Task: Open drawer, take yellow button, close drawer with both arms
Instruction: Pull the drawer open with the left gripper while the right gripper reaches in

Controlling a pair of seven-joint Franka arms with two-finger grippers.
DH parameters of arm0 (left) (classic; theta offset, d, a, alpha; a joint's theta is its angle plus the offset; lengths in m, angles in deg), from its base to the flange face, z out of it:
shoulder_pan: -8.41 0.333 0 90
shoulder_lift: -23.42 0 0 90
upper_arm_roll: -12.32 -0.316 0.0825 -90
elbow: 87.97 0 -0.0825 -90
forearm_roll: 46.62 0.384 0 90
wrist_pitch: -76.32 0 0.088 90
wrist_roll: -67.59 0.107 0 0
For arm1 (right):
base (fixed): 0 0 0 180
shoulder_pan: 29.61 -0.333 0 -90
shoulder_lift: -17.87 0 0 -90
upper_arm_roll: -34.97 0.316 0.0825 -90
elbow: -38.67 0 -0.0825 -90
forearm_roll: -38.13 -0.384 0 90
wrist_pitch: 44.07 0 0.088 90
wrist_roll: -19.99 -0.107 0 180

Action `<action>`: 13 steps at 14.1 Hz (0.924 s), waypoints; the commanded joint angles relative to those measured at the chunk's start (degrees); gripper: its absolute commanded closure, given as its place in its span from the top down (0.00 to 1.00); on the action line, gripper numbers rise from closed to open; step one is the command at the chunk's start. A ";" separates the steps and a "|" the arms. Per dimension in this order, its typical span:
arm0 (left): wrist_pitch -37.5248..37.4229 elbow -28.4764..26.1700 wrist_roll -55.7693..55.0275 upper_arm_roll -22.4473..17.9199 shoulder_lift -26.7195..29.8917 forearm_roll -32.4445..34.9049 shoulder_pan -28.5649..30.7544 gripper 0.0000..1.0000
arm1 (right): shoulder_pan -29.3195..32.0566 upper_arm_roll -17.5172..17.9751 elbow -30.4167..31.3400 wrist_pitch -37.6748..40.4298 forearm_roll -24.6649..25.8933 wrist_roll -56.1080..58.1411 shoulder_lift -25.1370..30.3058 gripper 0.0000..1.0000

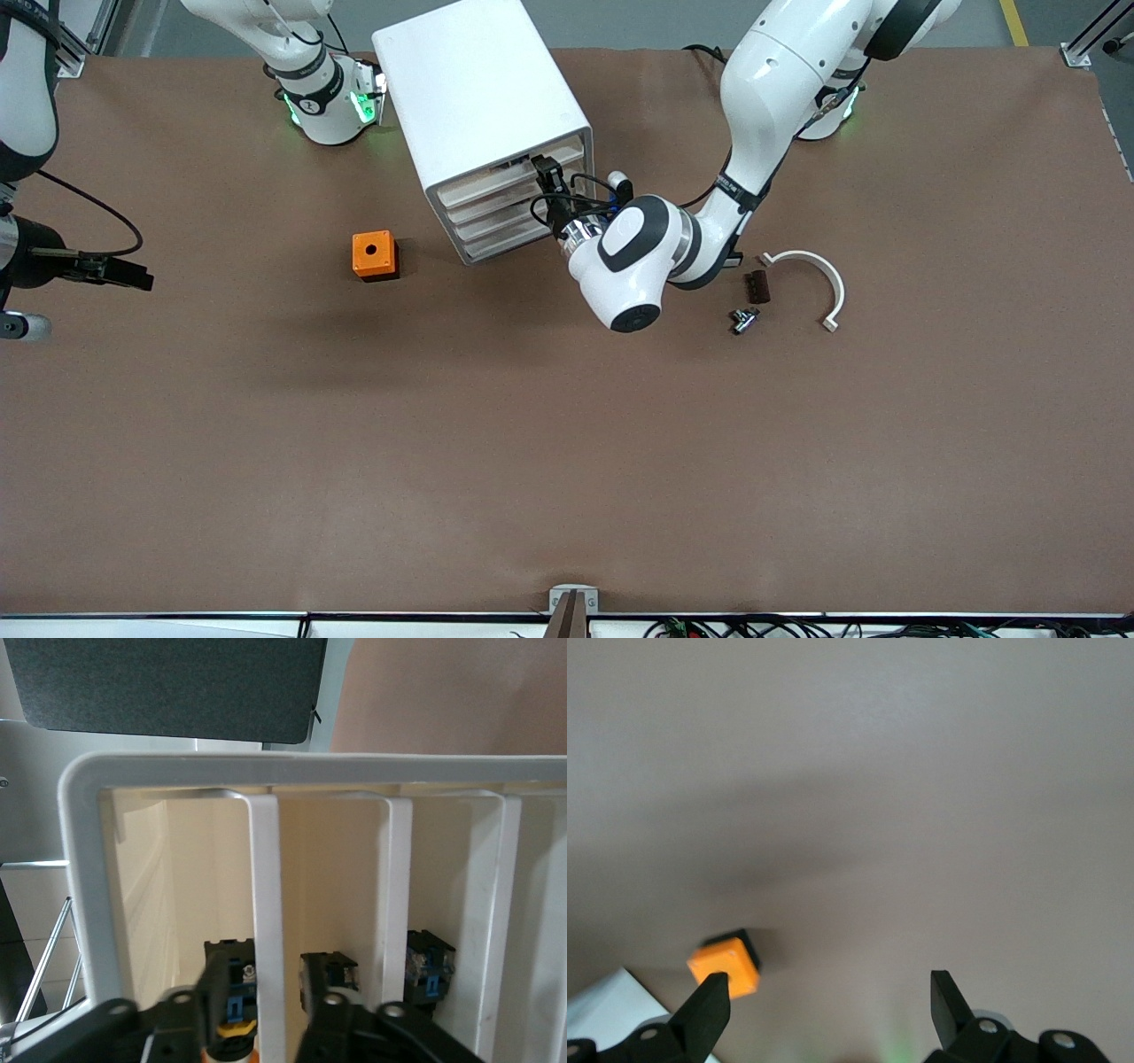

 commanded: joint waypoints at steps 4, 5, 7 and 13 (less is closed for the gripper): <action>-1.03 0.92 -0.57 -0.47 -0.30 -0.20 -0.26 0.00 | -14.09 0.52 -1.04 0.96 -4.22 -34.34 2.42 1.00; -1.03 1.10 -0.22 -0.82 -0.30 -0.12 0.26 0.00 | -16.55 0.44 -0.95 0.78 -5.62 -37.26 2.42 1.00; -1.03 1.28 -0.13 -1.87 -0.30 -0.29 3.15 0.00 | -21.38 0.43 -0.86 -0.79 -6.95 -47.78 2.24 1.00; 2.92 4.00 2.42 -1.87 -0.21 -0.91 11.60 0.00 | -32.38 0.43 -0.60 -7.30 -6.95 -68.29 1.36 1.00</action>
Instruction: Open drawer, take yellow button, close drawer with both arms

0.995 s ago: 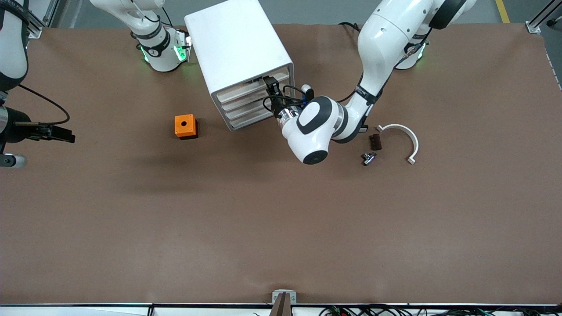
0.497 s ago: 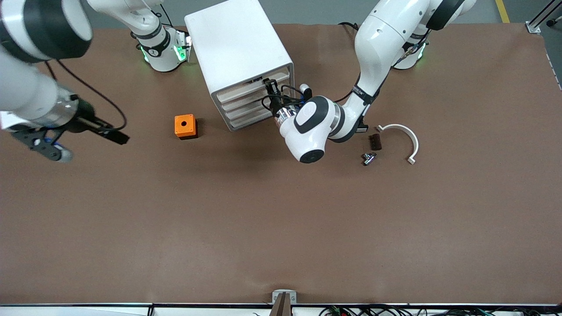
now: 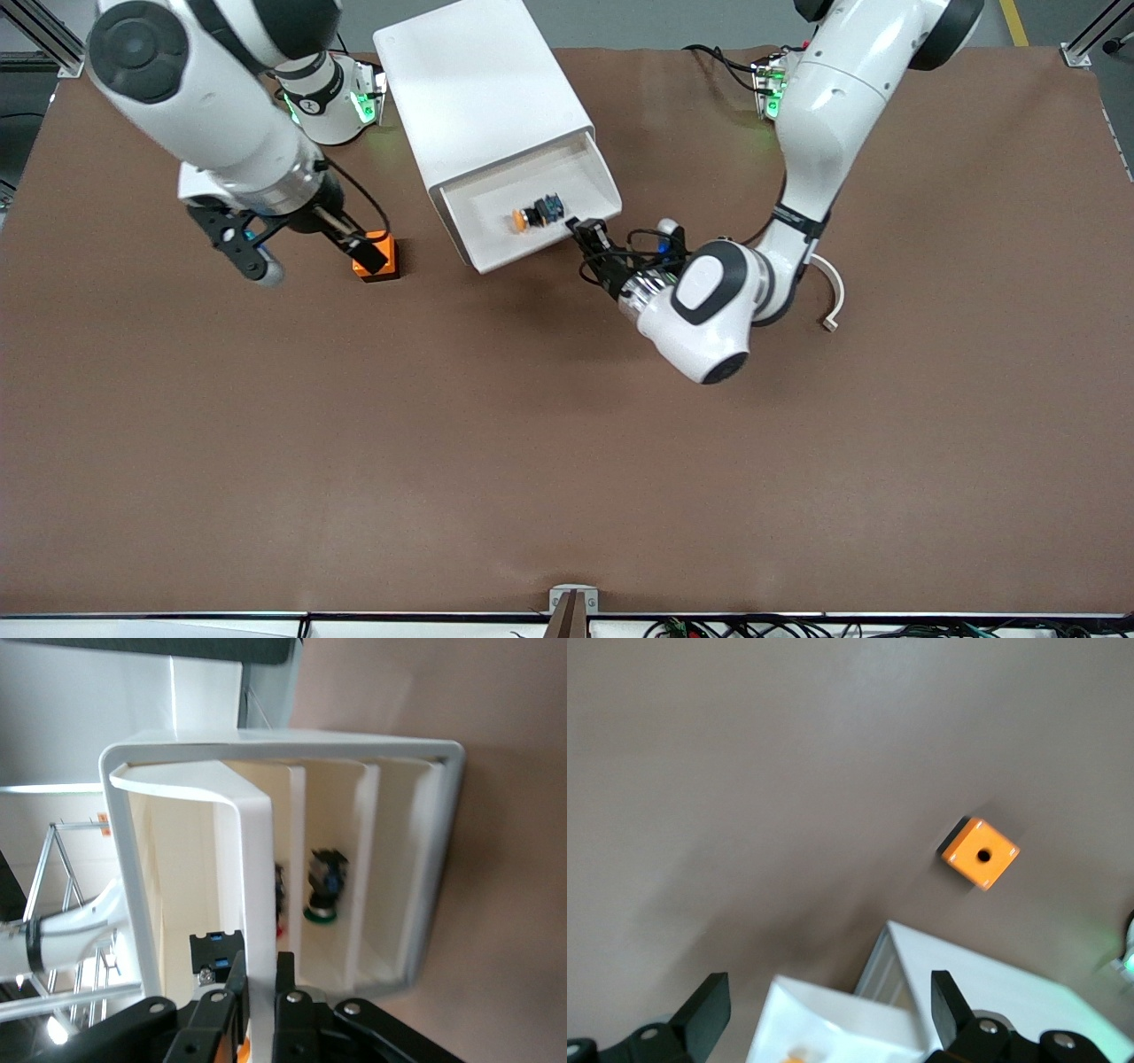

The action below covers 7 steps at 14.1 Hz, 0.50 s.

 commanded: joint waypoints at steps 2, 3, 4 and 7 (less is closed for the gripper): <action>2.88 1.65 2.34 -0.10 -0.04 -0.85 1.61 0.10 | -5.64 -0.69 0.55 -4.16 -0.57 -11.24 -1.12 1.00; 3.15 2.09 2.34 -0.10 0.05 -0.85 2.22 0.30 | -7.40 -0.78 0.64 -5.74 -0.30 -14.92 -2.08 1.00; 3.15 2.35 2.26 -0.10 0.22 -0.85 2.66 0.63 | -9.15 -0.78 0.56 -7.41 0.05 -18.35 -3.31 1.00; 2.89 3.31 2.17 -0.28 0.66 -0.15 4.24 0.95 | -13.82 -0.78 0.55 -12.07 1.80 -26.71 -7.44 1.00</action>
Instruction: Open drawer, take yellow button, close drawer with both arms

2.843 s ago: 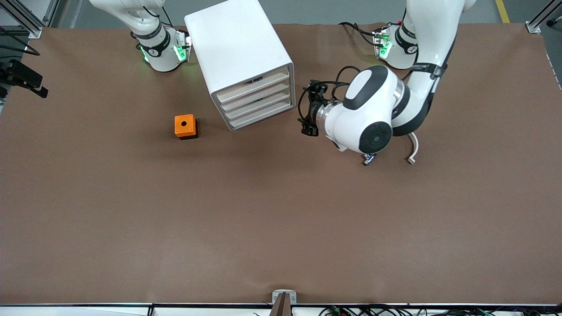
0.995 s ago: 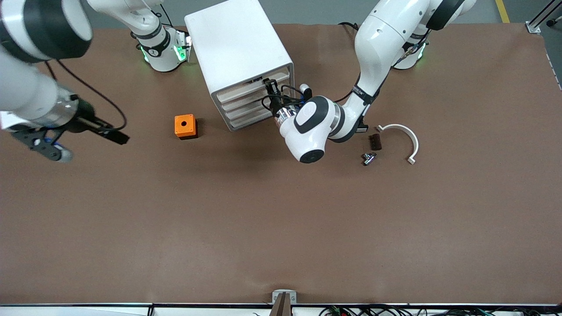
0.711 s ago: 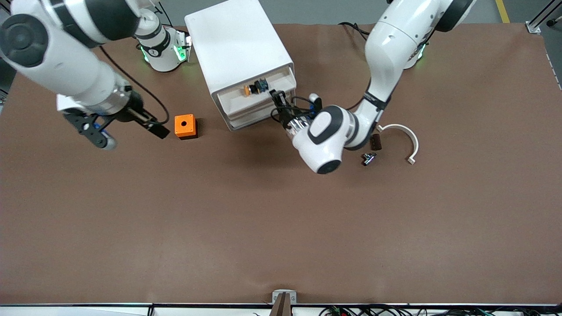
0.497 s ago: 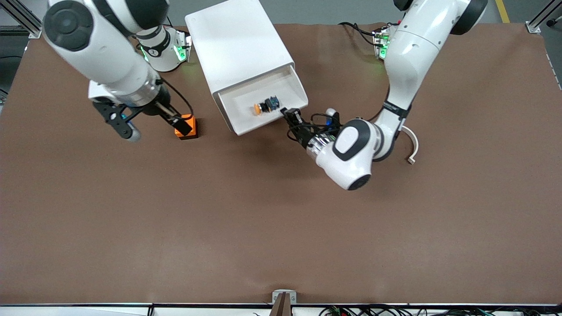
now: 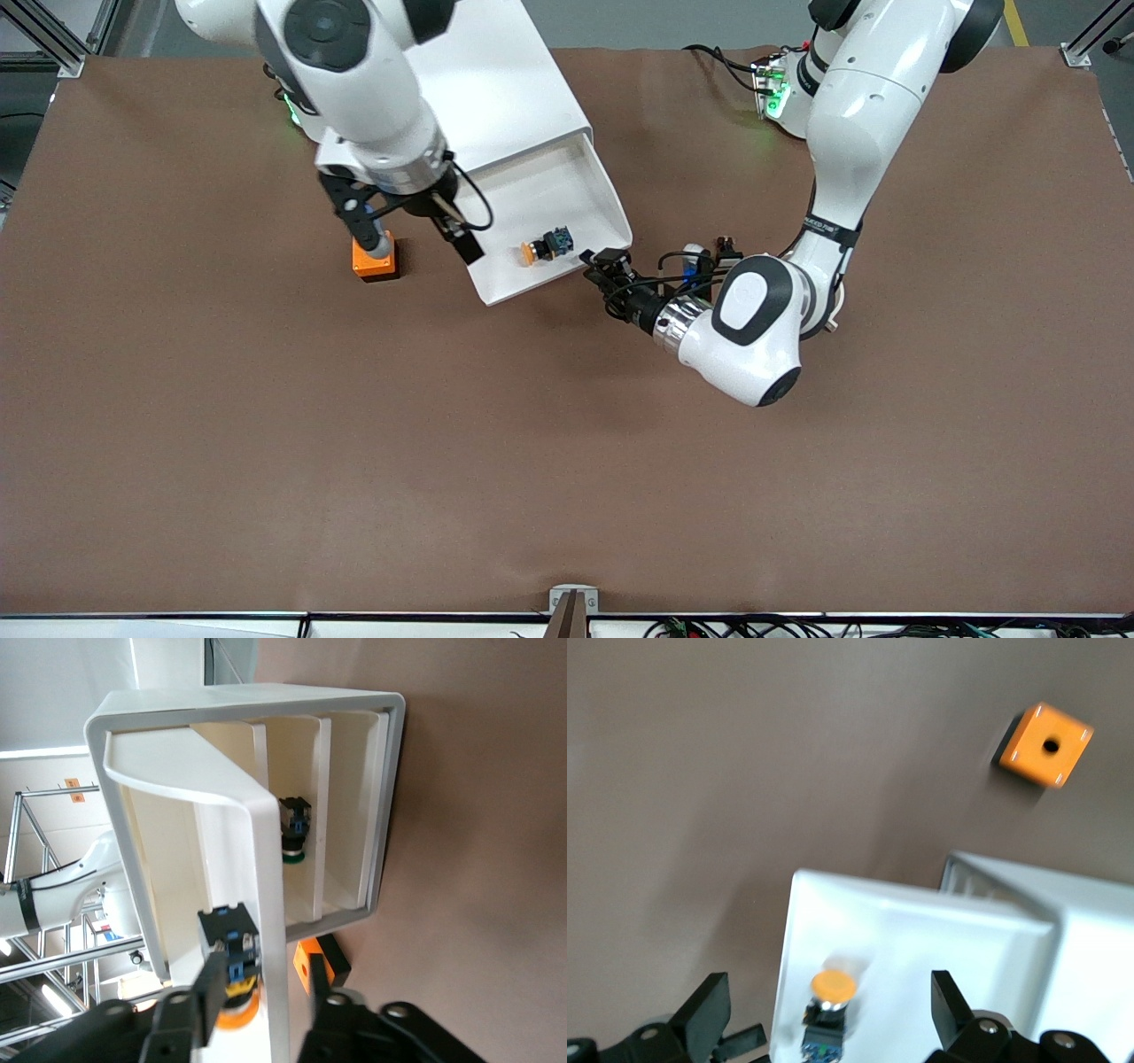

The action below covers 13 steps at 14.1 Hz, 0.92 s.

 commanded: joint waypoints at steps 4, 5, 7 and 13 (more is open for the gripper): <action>-1.42 5.03 3.33 -1.73 1.02 9.58 3.35 1.00 | -6.02 -0.72 -0.59 -6.27 1.61 -12.94 -6.52 1.00; -1.42 5.30 6.13 -2.08 1.98 12.22 3.88 1.00 | -6.73 -0.81 -0.59 -6.62 1.61 -14.44 -7.13 1.00; -1.07 5.30 15.51 -2.61 4.35 19.34 4.41 1.00 | -8.14 -0.72 -0.68 -7.41 1.70 -17.25 -8.28 1.00; -0.98 5.30 52.25 -6.39 9.98 32.27 5.55 1.00 | -10.51 -0.72 -0.68 -8.29 1.52 -19.90 -10.30 1.00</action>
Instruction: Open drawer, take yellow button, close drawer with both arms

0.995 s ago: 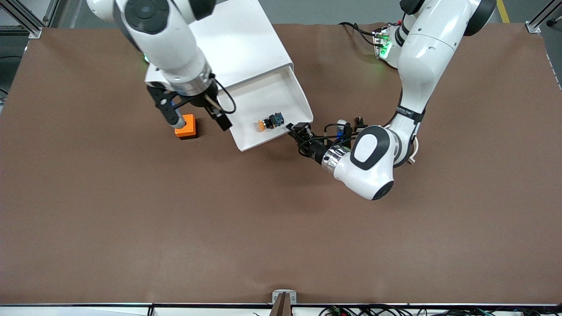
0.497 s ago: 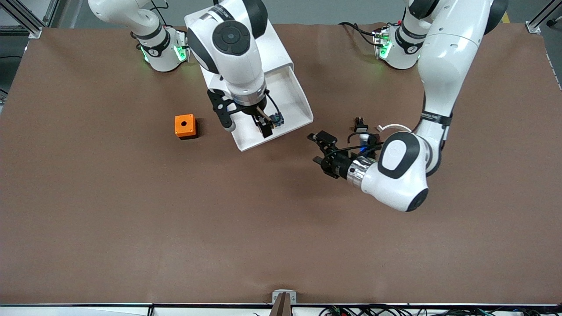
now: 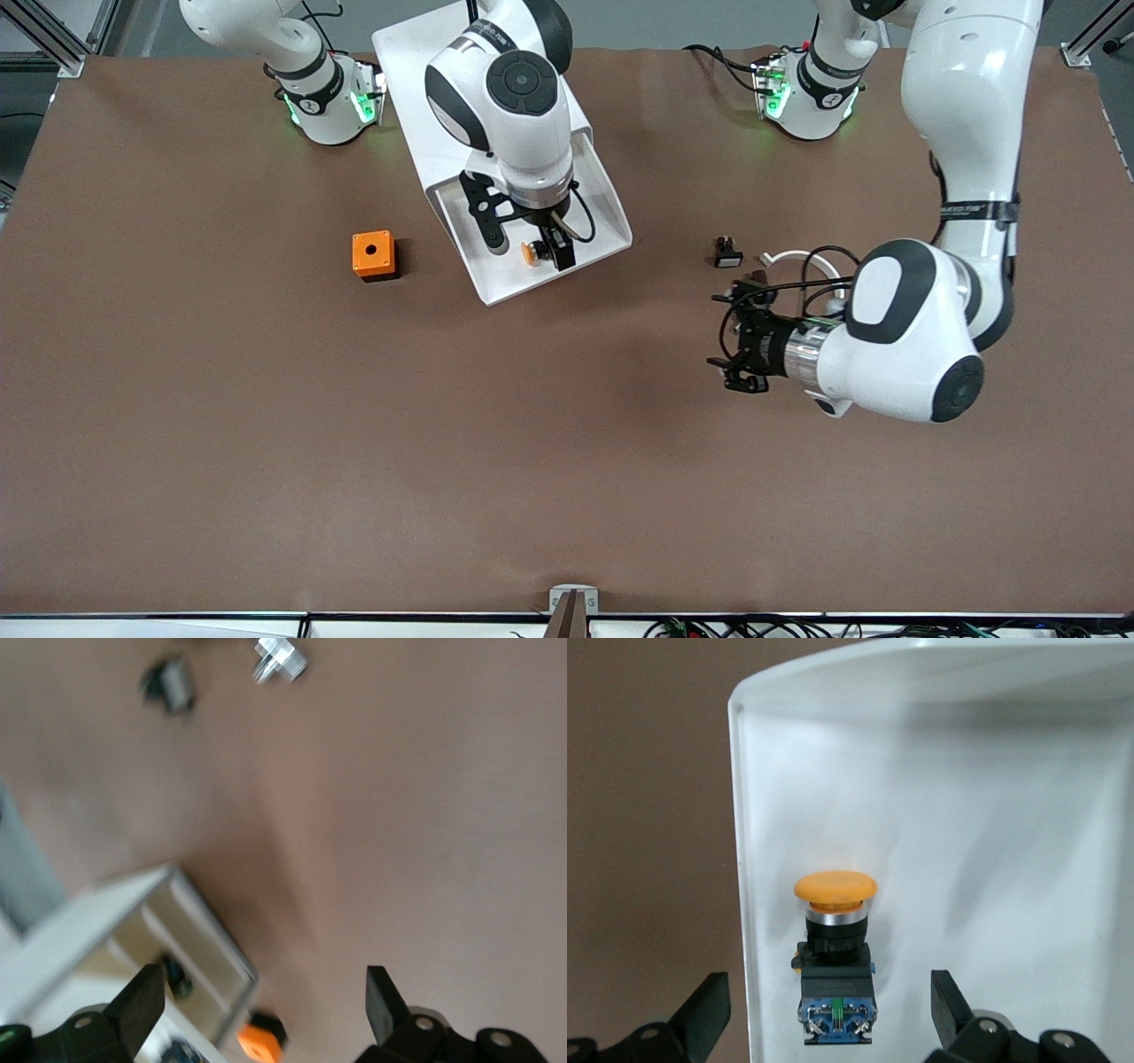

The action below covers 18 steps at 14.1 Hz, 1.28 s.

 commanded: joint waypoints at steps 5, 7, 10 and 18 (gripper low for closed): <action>4.76 -0.98 24.28 -0.02 3.65 16.49 -1.63 1.00 | -1.33 -0.57 -0.85 -0.19 0.89 -1.32 -1.58 0.88; 5.83 -1.07 27.00 1.21 3.92 20.82 -3.03 1.00 | -1.33 -0.57 -0.85 -0.19 1.68 -1.15 -1.85 0.87; 5.83 -1.24 32.27 1.66 4.09 22.41 -4.79 1.00 | -1.06 -0.65 -0.85 -0.10 1.95 -0.80 -1.85 0.67; 8.20 -2.38 34.40 8.60 3.48 26.72 -9.10 1.00 | -0.63 -0.65 -1.12 -0.01 2.74 -0.45 -1.85 0.00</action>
